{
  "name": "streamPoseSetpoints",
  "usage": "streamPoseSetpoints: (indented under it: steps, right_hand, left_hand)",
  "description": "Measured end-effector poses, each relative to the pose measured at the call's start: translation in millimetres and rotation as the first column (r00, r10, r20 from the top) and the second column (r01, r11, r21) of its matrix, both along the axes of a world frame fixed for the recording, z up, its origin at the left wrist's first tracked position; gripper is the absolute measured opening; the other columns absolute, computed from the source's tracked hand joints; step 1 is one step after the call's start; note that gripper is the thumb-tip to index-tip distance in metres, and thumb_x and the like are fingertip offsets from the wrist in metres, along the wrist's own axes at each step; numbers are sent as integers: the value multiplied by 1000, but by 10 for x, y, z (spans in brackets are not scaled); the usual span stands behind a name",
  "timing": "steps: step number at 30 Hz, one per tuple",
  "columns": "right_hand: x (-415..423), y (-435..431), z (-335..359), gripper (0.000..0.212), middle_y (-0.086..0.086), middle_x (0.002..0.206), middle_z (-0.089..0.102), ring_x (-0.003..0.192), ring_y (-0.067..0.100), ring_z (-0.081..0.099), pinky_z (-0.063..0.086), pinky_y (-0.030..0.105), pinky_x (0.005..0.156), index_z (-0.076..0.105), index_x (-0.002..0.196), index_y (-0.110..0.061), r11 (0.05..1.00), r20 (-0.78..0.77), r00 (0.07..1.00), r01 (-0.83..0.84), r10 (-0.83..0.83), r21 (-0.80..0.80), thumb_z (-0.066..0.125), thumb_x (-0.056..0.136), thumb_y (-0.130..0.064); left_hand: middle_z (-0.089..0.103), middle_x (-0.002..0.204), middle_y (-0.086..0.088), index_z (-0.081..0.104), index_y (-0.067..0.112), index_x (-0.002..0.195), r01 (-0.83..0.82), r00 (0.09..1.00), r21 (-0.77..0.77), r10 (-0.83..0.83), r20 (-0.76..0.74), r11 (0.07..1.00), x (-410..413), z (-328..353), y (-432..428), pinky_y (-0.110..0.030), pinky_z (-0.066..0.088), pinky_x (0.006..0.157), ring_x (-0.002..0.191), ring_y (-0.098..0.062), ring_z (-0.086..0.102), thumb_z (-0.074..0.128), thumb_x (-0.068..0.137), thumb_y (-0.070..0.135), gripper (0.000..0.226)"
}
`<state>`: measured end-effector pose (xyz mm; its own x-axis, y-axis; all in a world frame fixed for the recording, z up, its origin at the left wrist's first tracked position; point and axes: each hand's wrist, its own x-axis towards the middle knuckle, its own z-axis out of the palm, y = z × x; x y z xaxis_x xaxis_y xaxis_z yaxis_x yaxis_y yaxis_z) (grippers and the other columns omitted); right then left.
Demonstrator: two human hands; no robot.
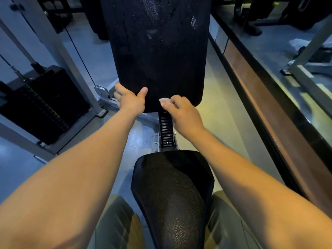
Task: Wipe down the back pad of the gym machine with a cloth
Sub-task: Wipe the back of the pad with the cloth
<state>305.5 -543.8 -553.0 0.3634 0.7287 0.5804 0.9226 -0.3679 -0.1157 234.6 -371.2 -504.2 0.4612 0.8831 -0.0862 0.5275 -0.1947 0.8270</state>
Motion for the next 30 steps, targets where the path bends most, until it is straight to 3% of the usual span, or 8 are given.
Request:
streamPoseSetpoints:
  steps: [5,11,14,17,19,22,25,30]
  right_hand:
    - [341,-39,401,58,12,112,57,92,29,52,43,32,69,56,143,-11,945,-109,970,238,-218,224,62,88,7]
    - [-40,60,-131,54,3,112,56,91,20,49,49,36,67,58,137,-13,993,-114,990,94,-86,69,72,87,1]
    - [1,-37,-112,51,7,110,55,90,25,50,51,43,60,60,134,-13,1000,-84,996,20,-18,19,66,86,4]
    - [155,-169,132,43,9,107,52,91,27,50,49,40,65,63,128,-14,985,-83,993,97,-86,142,53,89,2]
    - [351,-199,319,48,12,110,54,95,30,53,46,33,73,62,132,-13,930,-111,976,213,-187,299,57,89,7]
    - [513,-97,462,47,13,111,57,95,29,54,44,31,77,63,133,-10,879,-119,965,263,-235,398,58,90,7]
    - [355,37,270,44,8,110,58,92,25,51,47,32,76,64,129,-11,897,-129,972,233,-198,376,58,90,8]
    - [131,-96,-119,46,8,110,57,91,27,49,51,43,63,64,132,-11,986,-86,996,40,-26,163,50,91,2]
  left_hand:
    - [21,155,-6,9,20,152,23,1000,-13,-23,-21,1000,-5,0,15,-49,30,119,142,-30,28,57,95,55,82]
    - [18,157,-5,3,22,156,81,997,-17,-81,18,997,-112,-13,0,-47,29,120,143,-29,29,61,93,54,91]
    - [15,159,-6,6,19,159,81,994,252,-98,55,964,-290,-86,-175,-45,30,119,145,-29,25,64,95,38,89]
    - [15,161,-8,13,23,160,173,977,608,-213,-7,775,-407,-182,-313,-49,32,118,148,-31,20,63,93,24,83]
    - [7,166,-7,14,30,160,287,955,672,-258,-145,683,-371,-206,-337,-52,24,122,152,-31,9,64,96,27,82]
    - [-8,168,-4,6,36,160,359,932,628,-232,-278,690,-250,-234,-352,-52,13,123,155,-30,-6,64,98,37,85]
    - [-9,168,-9,5,32,161,331,939,648,-170,-300,686,-160,-301,-372,-52,8,125,155,-33,-7,66,97,33,88]
    - [-10,168,-10,2,32,161,322,934,651,-118,-337,687,-99,-329,-396,-54,5,124,155,-34,-9,65,97,31,90]
